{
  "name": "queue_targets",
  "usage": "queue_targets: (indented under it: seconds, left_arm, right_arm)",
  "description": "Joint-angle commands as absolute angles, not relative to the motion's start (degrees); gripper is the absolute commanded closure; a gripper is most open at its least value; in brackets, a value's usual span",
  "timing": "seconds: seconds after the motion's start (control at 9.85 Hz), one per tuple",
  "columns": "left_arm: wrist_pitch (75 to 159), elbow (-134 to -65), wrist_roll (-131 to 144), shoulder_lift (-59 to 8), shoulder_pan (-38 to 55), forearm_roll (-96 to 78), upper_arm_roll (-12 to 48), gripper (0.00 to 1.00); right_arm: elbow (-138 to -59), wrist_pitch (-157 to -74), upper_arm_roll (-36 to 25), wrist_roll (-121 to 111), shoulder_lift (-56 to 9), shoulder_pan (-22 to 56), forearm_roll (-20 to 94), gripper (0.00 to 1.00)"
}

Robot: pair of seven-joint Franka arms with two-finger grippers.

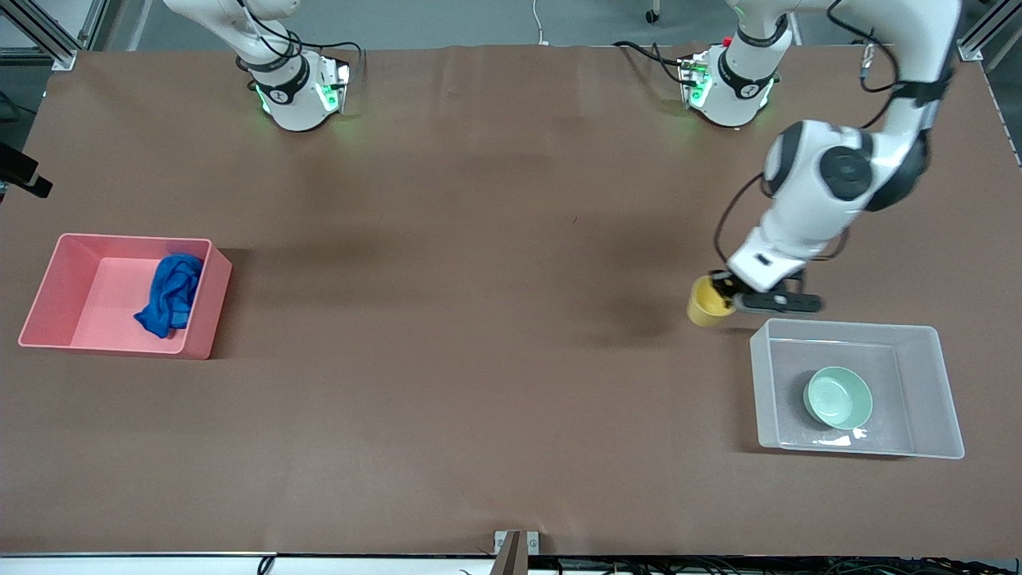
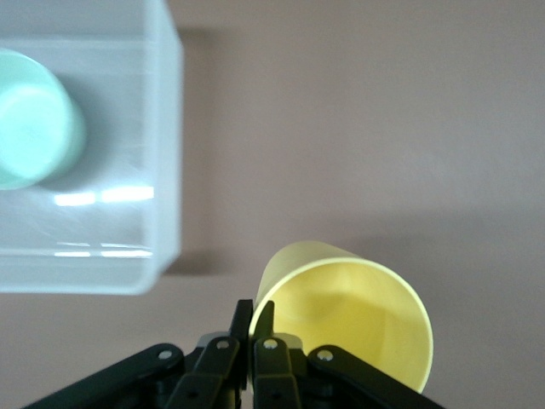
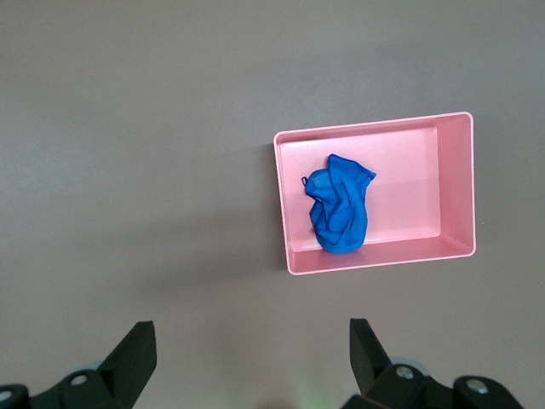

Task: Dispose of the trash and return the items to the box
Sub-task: 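Carry the yellow cup with the left gripper into the green bowl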

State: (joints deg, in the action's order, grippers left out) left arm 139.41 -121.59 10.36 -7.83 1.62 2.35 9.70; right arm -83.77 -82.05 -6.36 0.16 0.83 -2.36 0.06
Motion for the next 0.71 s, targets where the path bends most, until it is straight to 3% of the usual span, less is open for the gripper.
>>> queue_targets:
  seconds: [0.0,0.41,0.61]
  left_arm:
    - [135.4,-109.9,5.7,-15.4,1.6,3.1,3.9,1.00]
    - [130.9,-91.3,-8.8,-29.8,1.4,-0.8,-6.4,1.00]
    - [130.9,-89.1,-22.0,-35.3,1.5,-11.9,-12.3,1.00]
  right_arm:
    - [-83.3,-81.4,-6.2,-0.4,0.6,-2.9,0.4,0.00]
    - [-83.4,-81.3,-6.2,-0.4,0.6,-2.9,0.4,0.00]
    - [-83.5,-81.2,-6.2,-1.5,0.6,-3.0,0.4,0.00]
